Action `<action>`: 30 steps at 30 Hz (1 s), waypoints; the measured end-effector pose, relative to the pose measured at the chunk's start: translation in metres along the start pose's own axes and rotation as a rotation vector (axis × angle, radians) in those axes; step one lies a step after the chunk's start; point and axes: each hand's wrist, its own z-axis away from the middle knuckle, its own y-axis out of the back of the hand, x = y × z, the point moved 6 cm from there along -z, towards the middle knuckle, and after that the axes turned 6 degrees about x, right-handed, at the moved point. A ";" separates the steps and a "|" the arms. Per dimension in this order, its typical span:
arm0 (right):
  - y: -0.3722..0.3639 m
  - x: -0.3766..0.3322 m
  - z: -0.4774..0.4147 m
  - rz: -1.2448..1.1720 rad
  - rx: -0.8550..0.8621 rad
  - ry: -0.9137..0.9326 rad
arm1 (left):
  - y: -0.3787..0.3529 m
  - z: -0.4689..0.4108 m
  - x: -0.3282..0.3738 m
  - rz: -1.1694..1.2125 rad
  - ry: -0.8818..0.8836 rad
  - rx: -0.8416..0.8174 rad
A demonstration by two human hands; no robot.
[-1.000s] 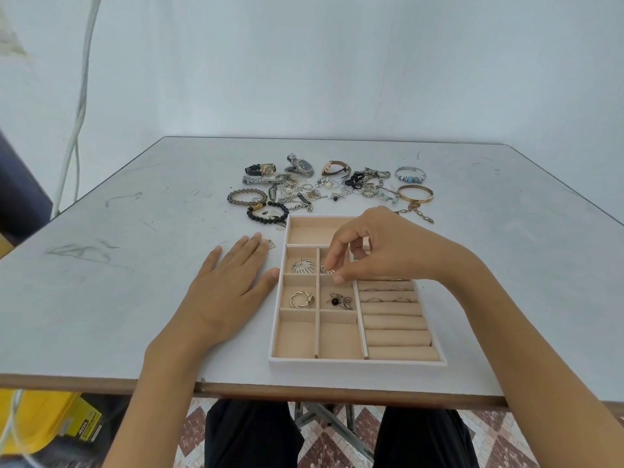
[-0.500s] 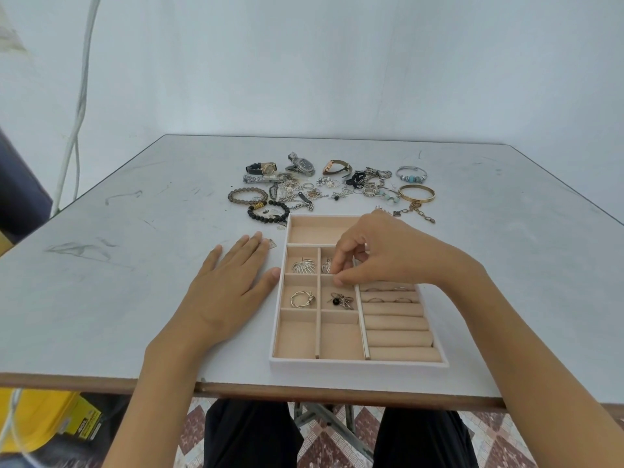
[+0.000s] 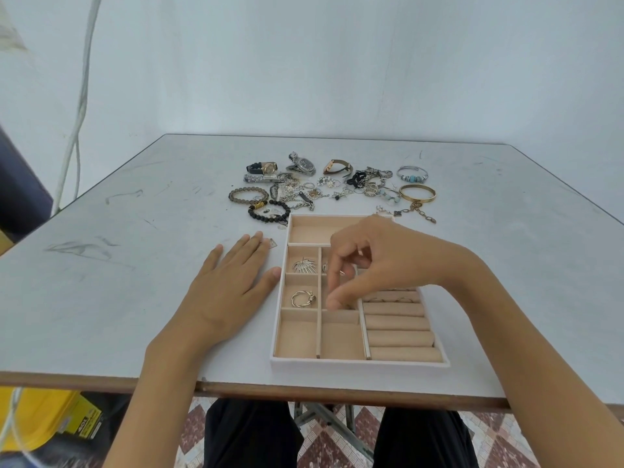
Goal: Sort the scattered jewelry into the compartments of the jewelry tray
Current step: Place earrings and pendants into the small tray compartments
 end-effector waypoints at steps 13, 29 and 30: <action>-0.015 0.001 -0.001 0.092 -0.124 0.029 | 0.001 0.000 0.001 0.015 0.007 0.015; 0.003 0.003 0.001 -0.003 0.006 0.007 | 0.001 0.000 0.000 0.015 -0.001 0.023; 0.012 0.006 0.001 -0.011 0.080 0.004 | 0.001 0.000 0.000 0.013 -0.001 0.021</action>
